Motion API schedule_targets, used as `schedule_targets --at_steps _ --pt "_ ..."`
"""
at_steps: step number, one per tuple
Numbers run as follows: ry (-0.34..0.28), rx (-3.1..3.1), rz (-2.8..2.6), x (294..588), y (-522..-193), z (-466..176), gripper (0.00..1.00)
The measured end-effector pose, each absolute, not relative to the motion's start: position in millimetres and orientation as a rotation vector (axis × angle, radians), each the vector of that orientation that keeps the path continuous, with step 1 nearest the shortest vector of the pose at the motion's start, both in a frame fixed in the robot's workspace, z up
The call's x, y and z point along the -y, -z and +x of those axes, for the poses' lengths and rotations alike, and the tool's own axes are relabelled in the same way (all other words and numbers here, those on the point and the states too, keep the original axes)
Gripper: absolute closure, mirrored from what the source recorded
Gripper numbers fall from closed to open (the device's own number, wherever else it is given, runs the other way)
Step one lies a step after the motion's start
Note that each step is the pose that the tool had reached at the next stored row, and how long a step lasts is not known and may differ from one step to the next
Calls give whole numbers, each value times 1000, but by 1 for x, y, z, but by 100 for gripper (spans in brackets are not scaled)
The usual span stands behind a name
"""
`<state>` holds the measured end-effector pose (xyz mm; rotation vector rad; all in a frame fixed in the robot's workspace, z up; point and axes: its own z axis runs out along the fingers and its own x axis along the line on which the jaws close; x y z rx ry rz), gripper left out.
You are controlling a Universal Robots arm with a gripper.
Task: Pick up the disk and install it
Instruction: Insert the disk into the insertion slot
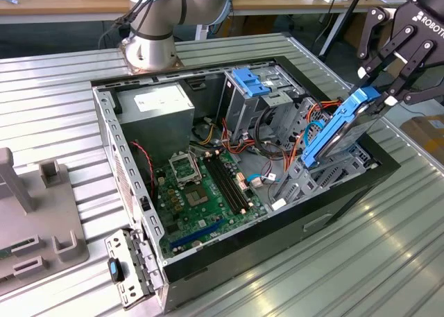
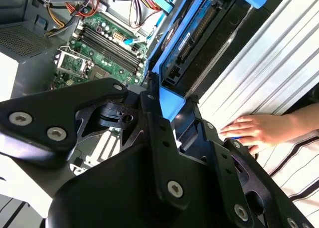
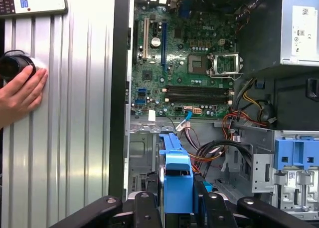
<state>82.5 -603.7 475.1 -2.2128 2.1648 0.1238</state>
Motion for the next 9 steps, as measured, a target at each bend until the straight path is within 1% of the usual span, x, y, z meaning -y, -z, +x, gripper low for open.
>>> schedule_targets --at_steps 9 --pt "-124 -2165 -2213 604 -471 82 64"
